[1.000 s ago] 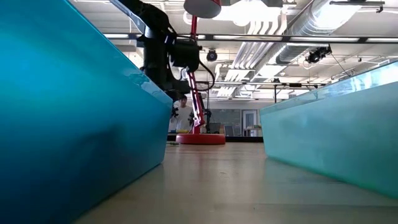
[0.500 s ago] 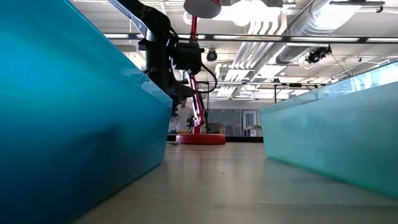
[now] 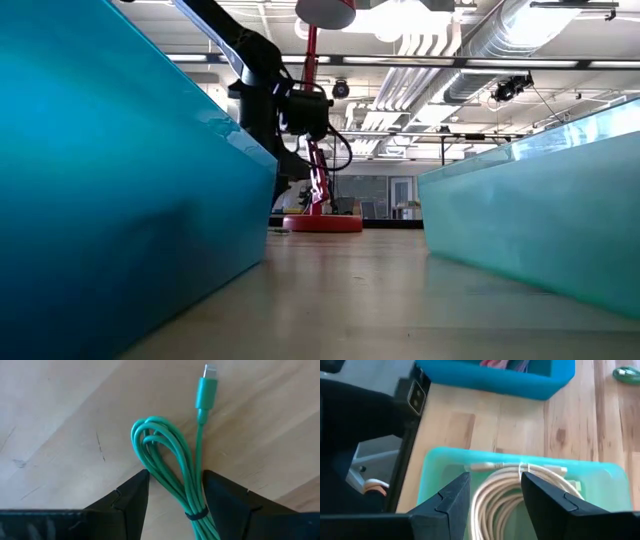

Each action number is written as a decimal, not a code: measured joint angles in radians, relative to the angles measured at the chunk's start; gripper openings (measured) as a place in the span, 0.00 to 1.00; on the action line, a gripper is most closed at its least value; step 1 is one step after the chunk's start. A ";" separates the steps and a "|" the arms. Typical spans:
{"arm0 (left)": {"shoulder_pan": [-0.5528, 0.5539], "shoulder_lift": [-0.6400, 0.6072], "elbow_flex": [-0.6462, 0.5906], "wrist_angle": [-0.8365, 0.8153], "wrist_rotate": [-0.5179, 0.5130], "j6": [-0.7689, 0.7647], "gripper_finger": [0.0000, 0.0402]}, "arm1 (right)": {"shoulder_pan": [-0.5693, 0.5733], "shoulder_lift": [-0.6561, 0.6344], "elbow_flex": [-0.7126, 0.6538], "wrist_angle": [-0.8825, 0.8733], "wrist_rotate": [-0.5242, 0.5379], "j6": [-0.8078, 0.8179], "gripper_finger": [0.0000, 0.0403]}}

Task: Pick & Place USB Port
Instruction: Put the green charger cable into the blue bin, then put the white USB cable into the green bin

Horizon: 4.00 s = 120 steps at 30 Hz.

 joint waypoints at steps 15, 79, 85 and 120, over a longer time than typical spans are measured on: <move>0.000 0.020 0.038 -0.043 -0.040 0.190 0.06 | -0.001 0.000 -0.051 0.038 -0.008 0.004 0.42; -0.965 0.167 0.593 -0.444 -0.105 0.174 0.01 | 0.111 0.000 -0.051 0.099 0.259 0.022 0.42; -0.940 0.185 0.593 -0.367 -0.085 0.266 0.01 | 0.116 0.000 -0.054 0.100 0.259 0.022 0.42; -0.935 0.184 0.560 -0.330 0.020 0.271 0.40 | 0.116 0.000 -0.054 0.098 0.261 0.030 0.42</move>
